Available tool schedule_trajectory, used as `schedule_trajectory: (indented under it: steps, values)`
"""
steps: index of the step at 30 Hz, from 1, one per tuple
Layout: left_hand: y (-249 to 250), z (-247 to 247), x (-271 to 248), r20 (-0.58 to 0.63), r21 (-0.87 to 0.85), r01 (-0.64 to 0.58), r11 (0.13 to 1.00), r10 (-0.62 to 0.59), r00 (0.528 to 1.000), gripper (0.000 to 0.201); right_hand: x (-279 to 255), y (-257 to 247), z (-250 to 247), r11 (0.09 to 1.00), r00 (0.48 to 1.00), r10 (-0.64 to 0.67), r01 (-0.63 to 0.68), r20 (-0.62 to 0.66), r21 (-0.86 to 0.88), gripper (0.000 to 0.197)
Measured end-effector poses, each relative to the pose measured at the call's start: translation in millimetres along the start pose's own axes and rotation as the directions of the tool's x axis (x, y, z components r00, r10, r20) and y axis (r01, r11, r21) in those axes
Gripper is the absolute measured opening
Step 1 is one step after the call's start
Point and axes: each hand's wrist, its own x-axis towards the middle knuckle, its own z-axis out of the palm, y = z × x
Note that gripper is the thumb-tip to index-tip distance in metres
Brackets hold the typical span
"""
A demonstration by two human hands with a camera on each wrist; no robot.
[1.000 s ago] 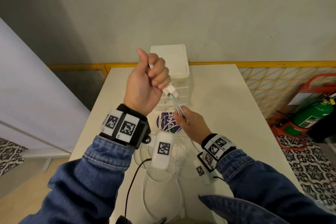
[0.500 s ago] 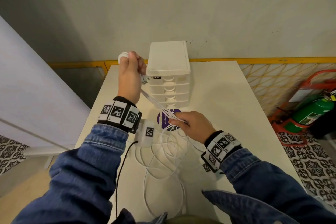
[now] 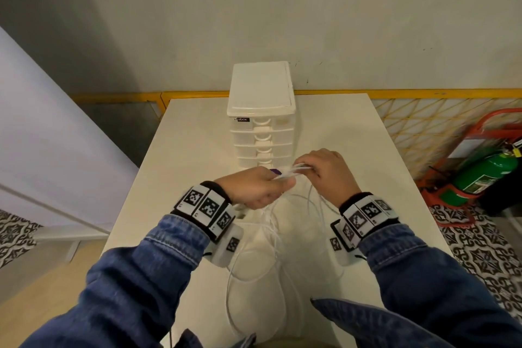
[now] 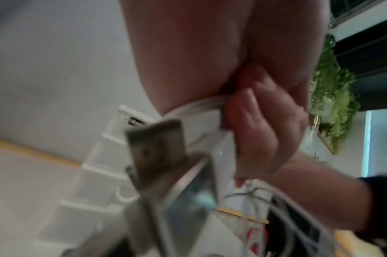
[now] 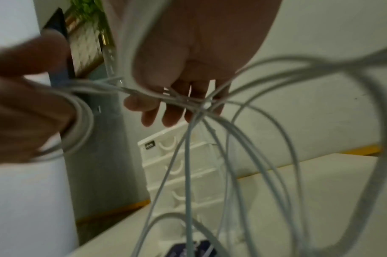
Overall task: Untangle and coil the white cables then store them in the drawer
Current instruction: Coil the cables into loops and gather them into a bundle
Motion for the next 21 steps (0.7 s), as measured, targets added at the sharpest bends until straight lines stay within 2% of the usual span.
schedule_trajectory:
  steps: [2, 3, 5, 7, 9, 11, 14, 18, 20, 21]
  values:
    - [7, 8, 2, 0.039, -0.21, -0.073, 0.975, 0.083, 0.996, 0.052, -4, 5, 7, 0.998, 1.0, 0.017, -0.016, 0.02, -0.059, 0.049]
    - [12, 8, 3, 0.034, -0.34, -0.114, 0.933, 0.134, 0.99, 0.05, -7, 8, 12, 0.999, 0.999, 0.027, -0.026, 0.025, -0.045, 0.05]
    - [26, 1, 1, 0.004, -0.573, -0.191, 0.797, 0.236, 0.972, 0.049, -13, 13, 20, 0.994, 0.994, 0.096, -0.098, 0.045, 0.057, 0.051]
    - [41, -9, -3, -0.031, -0.721, -0.261, 0.643, 0.345, 0.938, 0.052, -17, 14, 23, 0.963, 0.979, 0.191, -0.201, 0.07, 0.18, 0.043]
    - [55, -17, -7, -0.086, -0.777, -0.331, 0.536, 0.431, 0.898, 0.055, -18, 11, 24, 0.952, 0.976, 0.201, -0.215, 0.086, 0.217, 0.032]
    - [65, -27, -13, -0.179, -0.791, -0.42, 0.445, 0.487, 0.855, 0.058, -19, 11, 26, 0.963, 0.976, 0.184, -0.202, 0.113, 0.177, 0.03]
    - [77, -47, -24, -0.344, -0.78, -0.542, 0.314, 0.509, 0.789, 0.063, -28, 21, 33, 0.97, 0.966, 0.22, -0.232, 0.134, 0.078, 0.047]
    - [74, -58, -30, -0.468, -0.739, -0.611, 0.284, 0.436, 0.769, 0.067, -33, 26, 37, 0.965, 0.948, 0.255, -0.262, 0.193, 0.015, 0.076]
    - [72, -55, -30, -0.452, -0.739, -0.584, 0.335, 0.395, 0.799, 0.065, -27, 23, 31, 0.95, 0.932, 0.298, -0.31, 0.206, 0.03, 0.081]
    - [71, -52, -30, -0.429, -0.734, -0.557, 0.388, 0.37, 0.824, 0.064, -23, 20, 27, 0.939, 0.93, 0.321, -0.337, 0.177, 0.069, 0.087]
